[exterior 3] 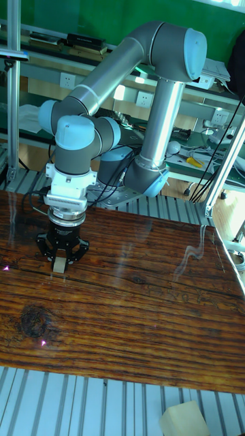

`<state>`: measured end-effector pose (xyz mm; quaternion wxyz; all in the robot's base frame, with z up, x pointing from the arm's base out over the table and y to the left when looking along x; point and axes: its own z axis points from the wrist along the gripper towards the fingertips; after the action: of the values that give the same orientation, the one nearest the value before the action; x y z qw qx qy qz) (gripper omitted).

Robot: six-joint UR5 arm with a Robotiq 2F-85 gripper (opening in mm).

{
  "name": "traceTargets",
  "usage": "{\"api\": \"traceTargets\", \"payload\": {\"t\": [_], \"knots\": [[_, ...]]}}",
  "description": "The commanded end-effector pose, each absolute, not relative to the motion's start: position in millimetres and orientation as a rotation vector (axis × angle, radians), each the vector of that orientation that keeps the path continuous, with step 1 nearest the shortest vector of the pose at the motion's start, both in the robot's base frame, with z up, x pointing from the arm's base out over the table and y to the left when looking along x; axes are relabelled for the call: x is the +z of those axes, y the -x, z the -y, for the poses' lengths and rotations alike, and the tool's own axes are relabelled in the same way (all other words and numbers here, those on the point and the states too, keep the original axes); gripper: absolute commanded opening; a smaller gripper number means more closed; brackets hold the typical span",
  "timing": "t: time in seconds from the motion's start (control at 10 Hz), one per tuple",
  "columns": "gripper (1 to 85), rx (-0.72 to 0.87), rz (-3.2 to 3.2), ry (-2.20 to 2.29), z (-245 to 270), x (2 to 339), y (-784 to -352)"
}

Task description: Hold a small block with the gripper and sweep it from left to right on the table

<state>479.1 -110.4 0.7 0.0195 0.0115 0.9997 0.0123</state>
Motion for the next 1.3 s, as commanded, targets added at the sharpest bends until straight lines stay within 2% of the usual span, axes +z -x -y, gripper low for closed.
{"api": "traceTargets", "payload": {"t": [0.0, 1.2], "knots": [[1.0, 0.074, -3.097, -0.054, 105.4, 2.0, -480.5], [1.0, 0.112, -3.097, -0.062, 98.3, 1.8, -480.2]]}}
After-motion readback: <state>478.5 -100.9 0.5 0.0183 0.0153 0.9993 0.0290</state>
